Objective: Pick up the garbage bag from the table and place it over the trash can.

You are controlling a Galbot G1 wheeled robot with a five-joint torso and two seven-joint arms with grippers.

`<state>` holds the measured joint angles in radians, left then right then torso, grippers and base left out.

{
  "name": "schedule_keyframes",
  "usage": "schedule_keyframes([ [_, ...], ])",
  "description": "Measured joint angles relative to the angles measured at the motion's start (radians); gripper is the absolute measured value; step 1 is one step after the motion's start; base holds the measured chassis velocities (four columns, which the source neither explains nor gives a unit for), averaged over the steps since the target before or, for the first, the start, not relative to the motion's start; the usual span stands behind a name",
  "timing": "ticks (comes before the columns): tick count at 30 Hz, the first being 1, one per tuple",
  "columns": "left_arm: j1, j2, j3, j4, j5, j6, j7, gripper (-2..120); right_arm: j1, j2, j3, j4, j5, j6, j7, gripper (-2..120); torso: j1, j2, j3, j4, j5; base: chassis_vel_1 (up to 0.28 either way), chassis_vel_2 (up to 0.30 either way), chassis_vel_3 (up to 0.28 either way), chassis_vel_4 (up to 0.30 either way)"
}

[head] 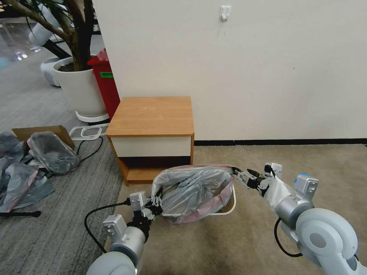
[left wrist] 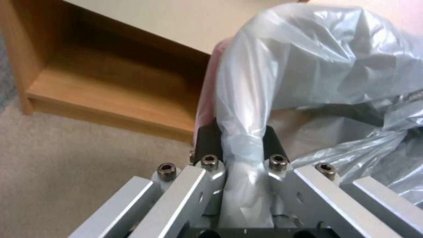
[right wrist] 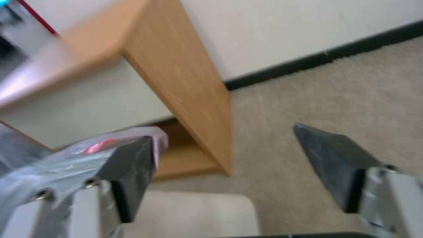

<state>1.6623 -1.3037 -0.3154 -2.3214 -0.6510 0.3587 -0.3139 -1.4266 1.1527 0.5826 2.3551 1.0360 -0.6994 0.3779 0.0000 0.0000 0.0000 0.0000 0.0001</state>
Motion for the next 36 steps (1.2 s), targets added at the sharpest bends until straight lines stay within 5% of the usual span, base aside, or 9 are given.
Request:
schedule_keyframes([
  [3,-0.002,0.002,-0.005,0.015,0.0,0.001,0.0,5,-0.014,0.014,0.006,0.093,0.071,0.032,-0.003,97,0.0,0.0,0.0,0.0,-0.0002,0.0,0.0,0.0,0.0],
  [10,-0.012,0.004,-0.004,0.038,0.032,-0.01,-0.009,5,-0.045,0.026,-0.022,0.15,0.09,0.045,-0.011,100,0.0,0.0,0.0,0.0001,-0.0002,0.0,0.0,0.0,0.0],
  [23,-0.039,0.006,0.007,0.125,0.325,-0.274,-0.086,5,-0.101,0.066,-0.263,0.148,-0.055,-0.003,0.093,100,0.0,0.0,0.0,0.0,-0.0002,0.0,0.0,0.0,0.0],
  [36,-0.024,-0.002,0.057,0.145,0.388,-0.358,-0.071,5,-0.071,0.15,-0.4,0.101,0.052,0.091,0.317,99,0.0,0.0,0.0,0.0001,-0.0002,0.0,0.0,0.0,0.0],
])
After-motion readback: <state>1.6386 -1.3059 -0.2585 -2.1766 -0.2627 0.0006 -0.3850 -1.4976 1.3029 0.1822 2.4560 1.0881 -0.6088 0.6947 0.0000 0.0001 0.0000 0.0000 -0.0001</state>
